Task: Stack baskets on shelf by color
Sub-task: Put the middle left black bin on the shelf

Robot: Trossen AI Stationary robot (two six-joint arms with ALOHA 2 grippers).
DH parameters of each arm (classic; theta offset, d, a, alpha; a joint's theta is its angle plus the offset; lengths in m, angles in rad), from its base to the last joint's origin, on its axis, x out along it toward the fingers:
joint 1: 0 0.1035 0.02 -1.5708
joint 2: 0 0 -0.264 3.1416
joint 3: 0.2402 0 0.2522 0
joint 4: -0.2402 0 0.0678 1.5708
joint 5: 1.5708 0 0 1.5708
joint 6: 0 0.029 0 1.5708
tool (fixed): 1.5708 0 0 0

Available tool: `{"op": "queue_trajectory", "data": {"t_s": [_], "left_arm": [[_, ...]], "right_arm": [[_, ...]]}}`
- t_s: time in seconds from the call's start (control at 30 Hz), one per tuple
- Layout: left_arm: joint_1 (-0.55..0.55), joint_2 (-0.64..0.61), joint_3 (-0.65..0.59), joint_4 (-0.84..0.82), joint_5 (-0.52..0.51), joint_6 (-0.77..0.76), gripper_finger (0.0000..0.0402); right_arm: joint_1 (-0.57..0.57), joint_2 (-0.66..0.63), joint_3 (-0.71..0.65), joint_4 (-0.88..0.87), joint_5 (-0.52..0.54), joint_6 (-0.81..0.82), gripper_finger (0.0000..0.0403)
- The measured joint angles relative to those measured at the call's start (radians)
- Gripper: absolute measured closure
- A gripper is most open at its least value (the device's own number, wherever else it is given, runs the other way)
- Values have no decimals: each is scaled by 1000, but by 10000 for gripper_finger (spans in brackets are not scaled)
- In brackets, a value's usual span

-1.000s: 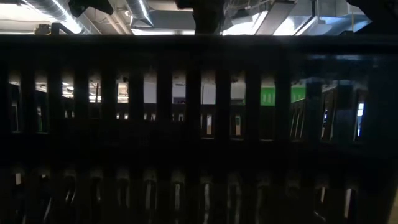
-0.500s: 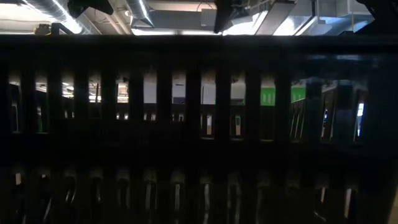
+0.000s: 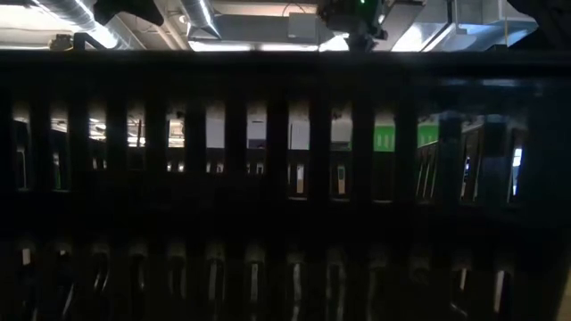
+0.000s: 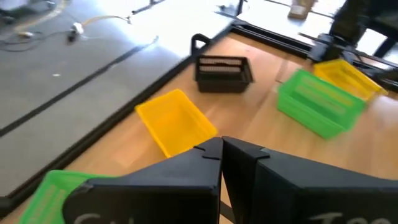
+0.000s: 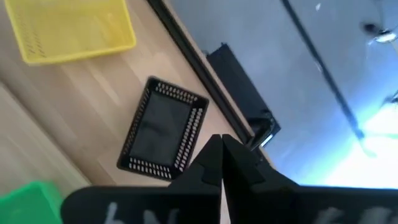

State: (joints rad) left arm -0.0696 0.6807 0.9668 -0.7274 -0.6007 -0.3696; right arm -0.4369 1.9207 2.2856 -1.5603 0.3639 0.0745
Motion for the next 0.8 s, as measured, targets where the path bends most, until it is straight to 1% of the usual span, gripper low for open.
{"op": "queue_trajectory", "data": {"t_s": [0.1, 0.2, 0.27, 0.37, 0.47, 0.57, 0.63, 0.73, 0.8], "left_arm": [[0, 0, 0, -2, -49, -38, 401], [0, 0, 0, -2, -99, -40, 401], [0, 0, 8, -14, -116, -40, 401], [8, 2, 67, -78, -117, -40, 401], [47, 28, 140, -140, -130, -41, 401], [82, 53, 198, -220, -108, -44, 401], [105, 74, 227, -282, -95, -66, 401], [145, 97, 251, -411, -33, -172, 401], [167, 112, 259, -500, 25, -242, 401]], "right_arm": [[-48, -13, -36, 0, -19, -21, 403], [-85, -36, -65, 1, -29, -54, 403], [-102, -58, -68, 6, -57, -79, 403], [-119, -105, -68, 42, -92, -108, 403], [-131, -152, -68, 74, -107, -134, 403], [-139, -192, -68, 92, -107, -146, 403], [-148, -212, -69, 93, -132, -185, 402], [-175, -259, -122, 126, -225, -239, 402], [-198, -309, -194, 184, -301, -244, 402]]}}
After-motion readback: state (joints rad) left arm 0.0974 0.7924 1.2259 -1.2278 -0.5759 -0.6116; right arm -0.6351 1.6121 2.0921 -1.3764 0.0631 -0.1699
